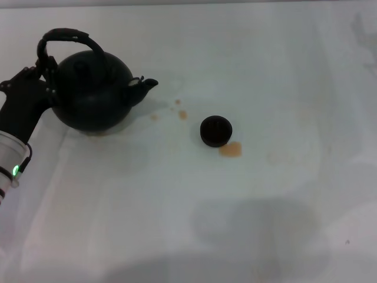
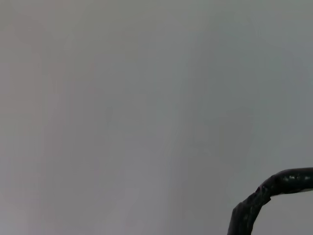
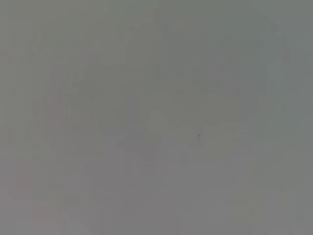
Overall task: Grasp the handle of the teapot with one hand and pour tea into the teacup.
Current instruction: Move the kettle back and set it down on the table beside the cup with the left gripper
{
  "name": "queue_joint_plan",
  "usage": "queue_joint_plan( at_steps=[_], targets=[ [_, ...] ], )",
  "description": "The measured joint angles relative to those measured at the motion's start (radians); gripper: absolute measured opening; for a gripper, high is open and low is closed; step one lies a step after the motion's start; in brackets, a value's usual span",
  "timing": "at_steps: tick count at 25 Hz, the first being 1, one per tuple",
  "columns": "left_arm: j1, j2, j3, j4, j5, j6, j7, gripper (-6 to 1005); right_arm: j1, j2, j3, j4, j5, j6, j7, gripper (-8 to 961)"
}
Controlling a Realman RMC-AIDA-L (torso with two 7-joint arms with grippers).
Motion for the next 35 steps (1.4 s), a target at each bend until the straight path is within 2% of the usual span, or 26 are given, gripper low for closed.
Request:
queue_joint_plan(
  at_steps=[12,22,35],
  targets=[
    [-0.040,0.005,0.067,-0.009,0.008,-0.043,0.015,110,0.003,0.000,0.000,0.000,0.000,0.002,0.000,829],
    [-0.042,0.006,0.069,-0.009,0.002,-0.053,0.023,115,-0.007,0.000,0.000,-0.007,0.015,0.003,0.000,830],
    [-0.011,0.007,0.068,-0.003,0.000,0.001,0.021,465,-0.020,-0.003,0.000,-0.007,0.022,0.003,0.000,830]
  ],
)
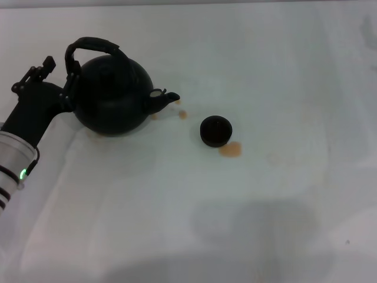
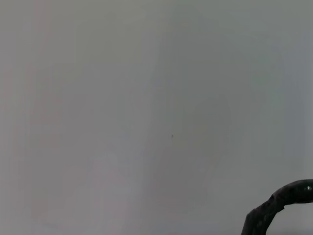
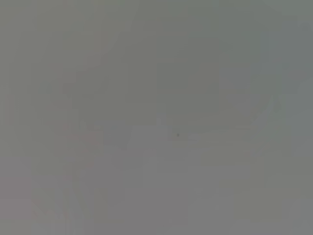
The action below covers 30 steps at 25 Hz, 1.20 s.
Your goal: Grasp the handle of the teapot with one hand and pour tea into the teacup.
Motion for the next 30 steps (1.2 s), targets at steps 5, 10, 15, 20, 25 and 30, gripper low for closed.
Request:
queue_joint_plan(
  at_steps=[5,10,15,20,25,30],
  targets=[
    [0.022,0.001,-0.001,0.001,0.000,0.027,-0.018,520,-0.001,0.000,0.000,-0.002,0.000,-0.001,0.000,830],
    [0.070,0.003,-0.009,0.003,-0.004,0.102,-0.049,521,0.000,0.000,0.000,-0.002,0.000,-0.005,0.000,830],
    [0.094,0.003,-0.011,-0.001,-0.018,0.132,-0.051,521,0.000,-0.001,0.000,-0.004,0.000,-0.008,0.000,830],
    [0.101,0.005,-0.004,-0.004,-0.021,0.146,-0.051,519,0.002,-0.002,0.000,-0.005,0.000,-0.009,0.000,830],
    [0.143,0.004,-0.009,-0.002,-0.038,0.232,-0.051,513,0.002,-0.002,0.000,-0.006,0.000,-0.009,0.000,830],
    [0.179,0.005,-0.012,-0.010,-0.142,0.260,-0.051,508,0.004,-0.001,-0.019,-0.005,-0.009,-0.010,-0.002,830]
  ],
)
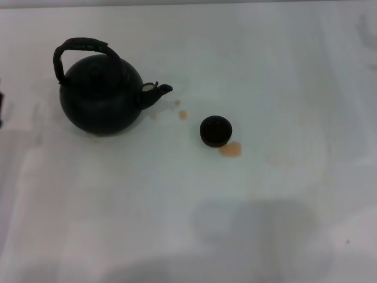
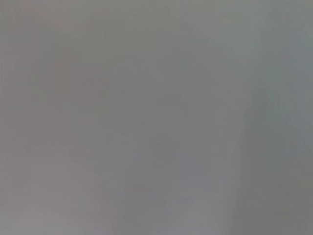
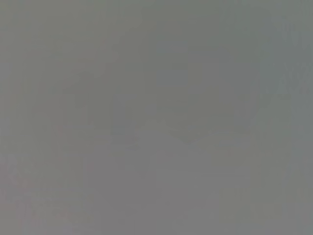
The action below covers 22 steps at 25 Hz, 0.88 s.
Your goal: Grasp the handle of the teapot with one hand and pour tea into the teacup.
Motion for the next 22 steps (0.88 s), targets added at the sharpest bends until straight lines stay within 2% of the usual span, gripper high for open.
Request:
queue_joint_plan(
  at_steps=[6,11,15,22],
  targets=[
    [-0.014,0.002,0.000,-0.068,-0.061,0.004,0.008,508,0.018,0.004,-0.096,0.000,-0.002,-0.004,-0.006,830],
    [-0.024,0.003,0.000,-0.079,-0.147,-0.003,0.004,513,0.046,0.004,-0.202,-0.002,-0.002,0.028,-0.033,831],
    [-0.053,0.004,-0.002,-0.124,-0.207,-0.023,0.003,516,0.057,0.004,-0.209,-0.003,-0.001,0.047,-0.038,834],
    [-0.064,0.003,-0.002,-0.121,-0.270,-0.028,0.003,515,0.059,0.004,-0.202,-0.013,0.006,0.074,-0.038,838]
  ],
)
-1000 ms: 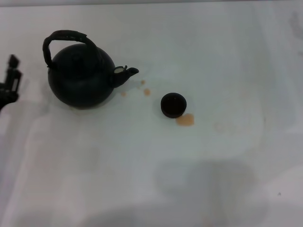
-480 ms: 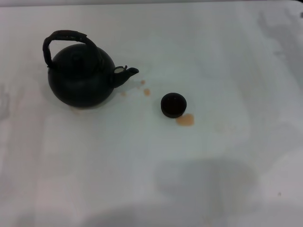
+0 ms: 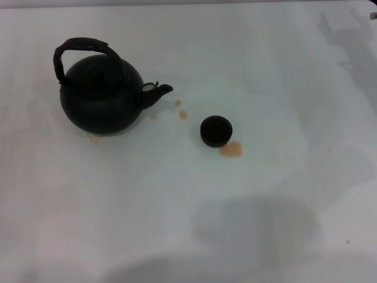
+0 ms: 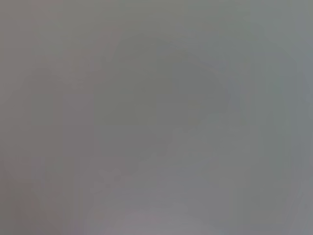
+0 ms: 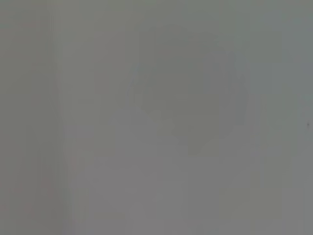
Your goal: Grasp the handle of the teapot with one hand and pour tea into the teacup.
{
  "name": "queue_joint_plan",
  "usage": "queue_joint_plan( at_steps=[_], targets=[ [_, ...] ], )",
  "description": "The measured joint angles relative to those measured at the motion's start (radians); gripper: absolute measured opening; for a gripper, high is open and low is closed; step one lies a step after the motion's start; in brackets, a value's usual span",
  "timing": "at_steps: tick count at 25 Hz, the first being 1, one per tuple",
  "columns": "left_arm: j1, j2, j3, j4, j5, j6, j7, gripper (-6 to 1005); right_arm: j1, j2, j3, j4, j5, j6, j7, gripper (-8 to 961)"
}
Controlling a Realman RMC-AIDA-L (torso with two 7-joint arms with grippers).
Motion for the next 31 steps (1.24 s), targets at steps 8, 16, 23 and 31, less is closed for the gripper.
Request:
queue_joint_plan(
  at_steps=[8,16,23,31],
  targets=[
    [-0.052,0.004,0.000,-0.020,-0.044,-0.014,0.006,588,0.003,0.000,0.000,-0.022,0.002,0.021,-0.007,838],
    [-0.101,0.004,0.000,-0.022,-0.181,-0.087,-0.002,756,0.035,0.000,0.001,-0.024,0.010,0.072,-0.021,839],
    [-0.145,0.009,0.000,-0.040,-0.217,-0.120,0.002,874,0.045,0.000,0.002,-0.027,0.030,0.077,-0.037,838],
    [-0.198,0.011,0.009,-0.083,-0.213,-0.176,0.004,883,0.053,0.000,0.001,-0.025,0.045,0.083,-0.038,838]
  ],
)
